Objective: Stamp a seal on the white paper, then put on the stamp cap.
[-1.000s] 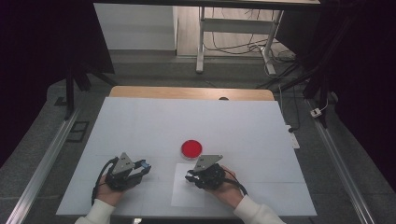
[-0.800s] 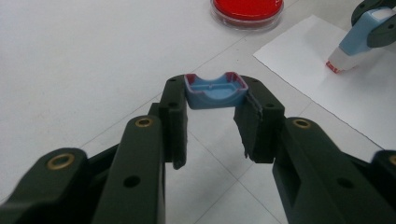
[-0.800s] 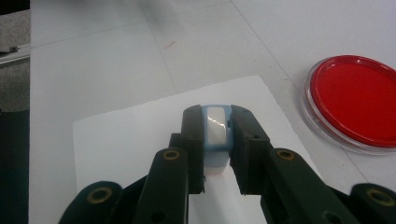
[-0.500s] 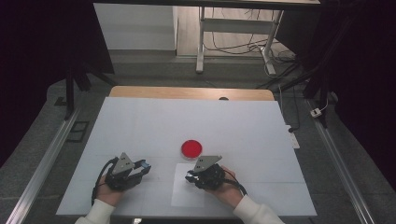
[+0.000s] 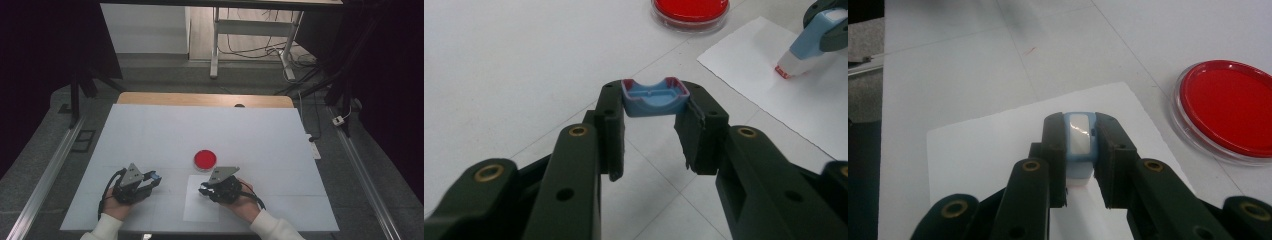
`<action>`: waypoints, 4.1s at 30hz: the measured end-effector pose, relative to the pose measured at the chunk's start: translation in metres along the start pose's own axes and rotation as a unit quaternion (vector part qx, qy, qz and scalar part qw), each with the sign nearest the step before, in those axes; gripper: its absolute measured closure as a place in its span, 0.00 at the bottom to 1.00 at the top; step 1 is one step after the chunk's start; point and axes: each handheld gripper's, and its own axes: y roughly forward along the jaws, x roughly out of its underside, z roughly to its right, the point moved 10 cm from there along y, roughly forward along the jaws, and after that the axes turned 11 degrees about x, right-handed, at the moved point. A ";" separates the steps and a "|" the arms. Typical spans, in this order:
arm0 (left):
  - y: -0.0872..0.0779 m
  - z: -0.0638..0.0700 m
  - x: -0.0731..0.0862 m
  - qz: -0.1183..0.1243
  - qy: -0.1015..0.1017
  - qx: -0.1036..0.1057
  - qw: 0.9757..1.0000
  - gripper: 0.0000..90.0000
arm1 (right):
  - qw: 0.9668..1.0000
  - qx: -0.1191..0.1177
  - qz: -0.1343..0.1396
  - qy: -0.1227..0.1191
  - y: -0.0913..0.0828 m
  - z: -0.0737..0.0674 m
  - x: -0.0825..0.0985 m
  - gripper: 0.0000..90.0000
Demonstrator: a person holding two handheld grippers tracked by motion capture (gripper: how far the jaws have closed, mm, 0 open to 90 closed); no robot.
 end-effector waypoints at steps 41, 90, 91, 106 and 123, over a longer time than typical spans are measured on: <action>0.001 -0.001 0.001 -0.001 0.000 0.002 1.000 0.72 | 0.990 0.022 0.085 0.112 -0.030 0.041 -0.013 0.83; 0.003 0.005 -0.006 0.007 0.002 0.011 1.000 0.72 | 0.971 0.077 0.165 0.157 -0.072 0.081 -0.031 0.83; 0.004 0.006 -0.006 0.008 0.001 0.012 1.000 0.72 | 0.971 0.077 0.165 0.157 -0.072 0.081 -0.031 0.83; 0.015 0.017 -0.019 0.010 0.012 0.025 1.000 0.72 | 0.971 0.077 0.165 0.154 -0.072 0.079 -0.031 0.83; 0.042 0.041 -0.033 -0.004 0.041 0.050 0.998 0.71 | 0.971 0.077 0.164 0.156 -0.071 0.078 -0.030 0.83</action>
